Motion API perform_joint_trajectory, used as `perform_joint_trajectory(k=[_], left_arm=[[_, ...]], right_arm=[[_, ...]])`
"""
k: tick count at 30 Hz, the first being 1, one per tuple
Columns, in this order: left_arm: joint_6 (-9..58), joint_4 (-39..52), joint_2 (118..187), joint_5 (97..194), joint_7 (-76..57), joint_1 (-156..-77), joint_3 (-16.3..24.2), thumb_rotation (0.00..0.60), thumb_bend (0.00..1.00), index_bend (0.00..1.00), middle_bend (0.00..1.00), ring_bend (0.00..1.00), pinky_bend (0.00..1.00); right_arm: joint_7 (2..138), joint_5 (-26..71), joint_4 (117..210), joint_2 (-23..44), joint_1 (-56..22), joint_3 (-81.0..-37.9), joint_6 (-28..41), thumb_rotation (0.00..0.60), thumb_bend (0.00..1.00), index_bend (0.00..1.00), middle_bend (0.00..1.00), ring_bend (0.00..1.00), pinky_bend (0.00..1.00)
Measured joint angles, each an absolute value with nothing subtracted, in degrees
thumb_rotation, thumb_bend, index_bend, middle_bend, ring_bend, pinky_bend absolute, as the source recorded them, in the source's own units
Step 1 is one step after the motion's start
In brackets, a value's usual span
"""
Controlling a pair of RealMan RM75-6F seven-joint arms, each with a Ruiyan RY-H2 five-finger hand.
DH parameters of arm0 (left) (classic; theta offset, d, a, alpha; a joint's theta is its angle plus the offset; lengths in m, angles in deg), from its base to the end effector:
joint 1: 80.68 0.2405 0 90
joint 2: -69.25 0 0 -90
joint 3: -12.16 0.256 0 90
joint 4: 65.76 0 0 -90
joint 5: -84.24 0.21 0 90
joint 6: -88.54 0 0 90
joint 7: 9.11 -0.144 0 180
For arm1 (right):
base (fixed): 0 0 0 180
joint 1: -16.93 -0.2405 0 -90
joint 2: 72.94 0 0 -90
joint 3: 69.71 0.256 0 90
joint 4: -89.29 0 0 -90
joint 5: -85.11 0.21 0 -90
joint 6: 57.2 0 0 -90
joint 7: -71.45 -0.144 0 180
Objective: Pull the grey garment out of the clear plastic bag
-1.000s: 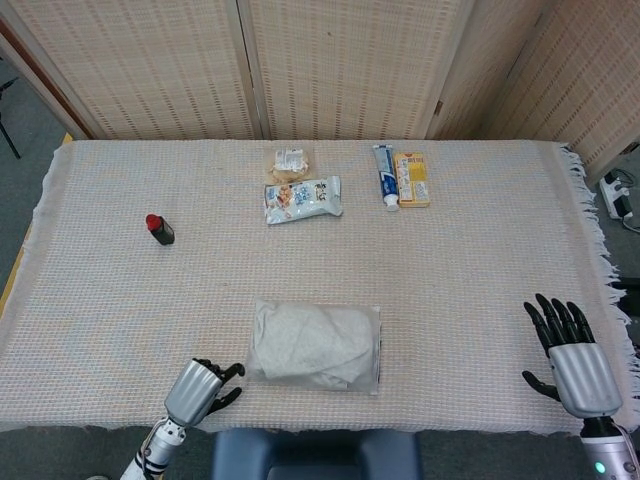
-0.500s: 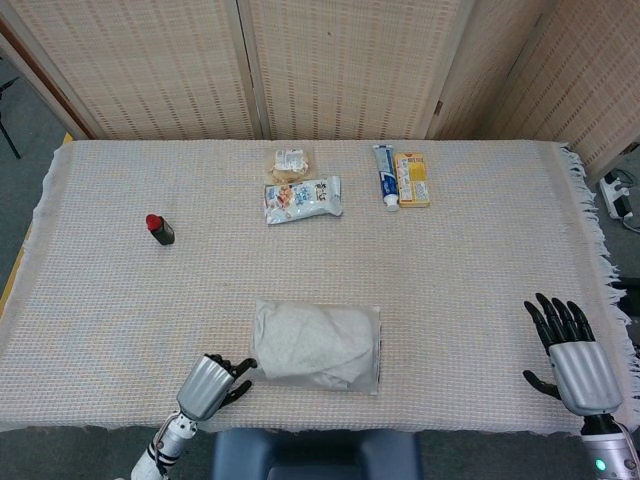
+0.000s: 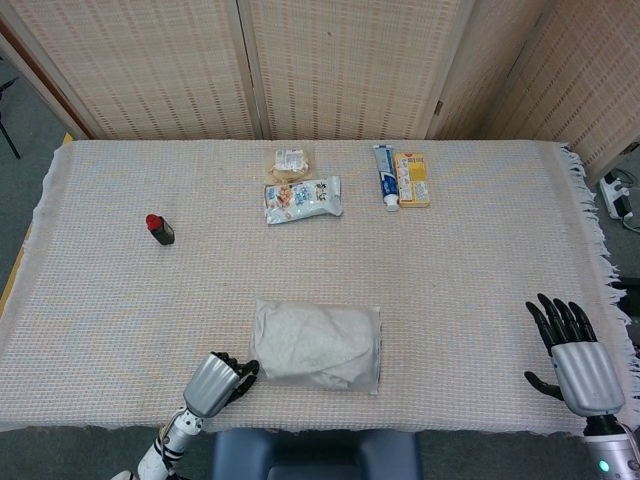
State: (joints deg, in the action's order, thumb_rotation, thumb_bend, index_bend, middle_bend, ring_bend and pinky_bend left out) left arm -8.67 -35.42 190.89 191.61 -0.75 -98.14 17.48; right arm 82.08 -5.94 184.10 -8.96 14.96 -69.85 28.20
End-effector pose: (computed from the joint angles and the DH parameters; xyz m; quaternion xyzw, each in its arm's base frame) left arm -0.2150 0.1969 -0.0935 -0.7096 -0.2184 -0.5565 0.3731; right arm -0.3028 -0.1535 0.1450 0.6473 -0.3505 0.3349 0.5883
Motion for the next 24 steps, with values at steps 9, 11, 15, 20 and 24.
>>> perform_joint_trajectory(k=[9,11,15,20,24], left_arm=[[-9.50,-37.44,192.07,190.79,0.18,-98.82,18.38,0.600,0.48,0.70,1.00,1.00,1.00],[-10.04,-37.65,192.11,190.73,0.51,-98.86,18.54,0.600,0.49,0.72,1.00,1.00,1.00],[-11.06,-37.94,192.03,190.59,1.16,-98.73,19.15,0.600,0.49,0.73,1.00,1.00,1.00],[-11.72,-37.65,191.67,190.63,1.09,-98.48,19.97,0.600,0.49,0.73,1.00,1.00,1.00],[-12.19,-36.85,191.33,190.75,0.68,-98.41,20.47,0.600,0.49,0.73,1.00,1.00,1.00]], right_arm=[[82.16,-6.28,184.04,-8.94,14.79,-70.11,27.86,0.600,0.07,0.00,0.00,0.00,0.00],[82.34,-6.57,183.96,-8.72,14.69,-70.21,27.74,0.600,0.07,0.00,0.00,0.00,0.00],[82.11,-7.73,183.15,-7.17,14.11,-70.33,27.45,0.600,0.08,0.00,0.00,0.00,0.00],[80.01,-10.70,180.02,-3.40,11.66,-70.50,25.63,0.600,0.15,0.18,0.00,0.00,0.00],[77.33,-12.66,176.24,0.44,8.59,-70.55,22.63,0.600,0.19,0.36,0.00,0.00,0.00]])
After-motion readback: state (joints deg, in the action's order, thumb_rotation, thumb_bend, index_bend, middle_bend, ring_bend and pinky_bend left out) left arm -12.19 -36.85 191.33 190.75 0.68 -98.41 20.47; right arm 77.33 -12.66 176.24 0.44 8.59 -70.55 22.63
